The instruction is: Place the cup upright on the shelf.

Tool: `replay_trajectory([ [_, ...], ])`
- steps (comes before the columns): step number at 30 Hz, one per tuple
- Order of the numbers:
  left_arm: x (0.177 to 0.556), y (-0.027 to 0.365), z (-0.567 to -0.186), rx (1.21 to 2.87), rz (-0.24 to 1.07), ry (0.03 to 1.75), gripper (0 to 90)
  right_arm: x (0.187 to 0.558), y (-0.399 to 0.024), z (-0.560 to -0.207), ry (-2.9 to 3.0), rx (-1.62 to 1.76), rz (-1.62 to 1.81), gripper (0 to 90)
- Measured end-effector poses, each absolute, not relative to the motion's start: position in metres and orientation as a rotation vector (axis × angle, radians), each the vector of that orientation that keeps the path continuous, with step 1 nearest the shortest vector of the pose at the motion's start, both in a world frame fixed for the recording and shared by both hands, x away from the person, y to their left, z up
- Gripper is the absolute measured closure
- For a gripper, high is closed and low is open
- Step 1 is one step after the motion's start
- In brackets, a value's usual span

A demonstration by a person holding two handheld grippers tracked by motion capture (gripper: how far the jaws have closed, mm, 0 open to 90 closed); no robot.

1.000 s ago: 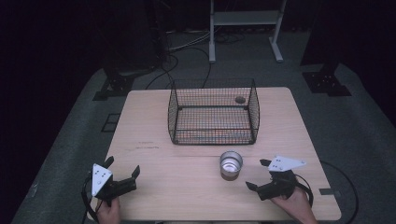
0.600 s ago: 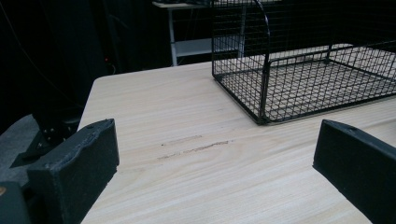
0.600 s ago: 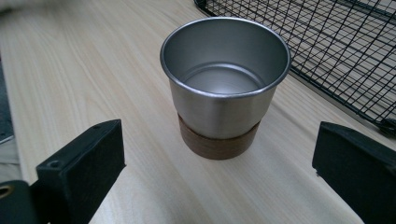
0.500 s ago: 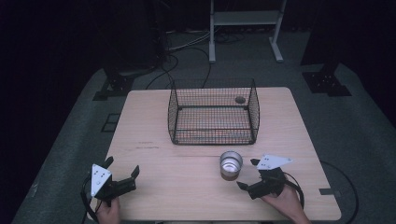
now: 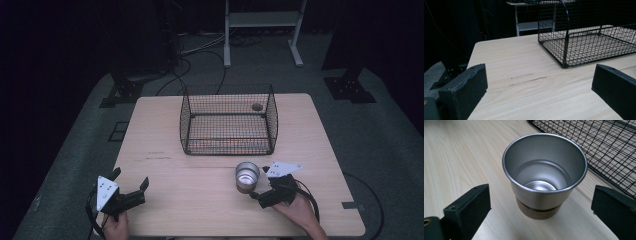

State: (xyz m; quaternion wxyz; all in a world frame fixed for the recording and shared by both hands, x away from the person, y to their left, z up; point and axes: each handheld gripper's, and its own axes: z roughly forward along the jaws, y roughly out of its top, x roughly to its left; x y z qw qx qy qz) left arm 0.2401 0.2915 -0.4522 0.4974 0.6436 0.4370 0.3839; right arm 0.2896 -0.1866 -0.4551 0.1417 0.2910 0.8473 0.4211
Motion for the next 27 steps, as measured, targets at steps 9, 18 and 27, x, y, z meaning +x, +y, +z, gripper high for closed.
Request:
replay_trajectory([
  [9, 0.24, 0.291, -0.452, 1.559, 0.927, 1.056, 0.0, 0.297, -0.179, -0.454, 2.45, 0.831, 1.187, 1.8],
  [18, 0.24, 0.292, -0.452, 1.555, 0.929, 1.06, 0.0, 0.303, -0.172, -0.457, 2.454, 0.82, 1.149, 1.8],
  [27, 0.24, 0.293, -0.452, 1.549, 0.927, 1.062, 0.0, 0.308, -0.165, -0.459, 2.466, 0.808, 1.145, 1.8],
])
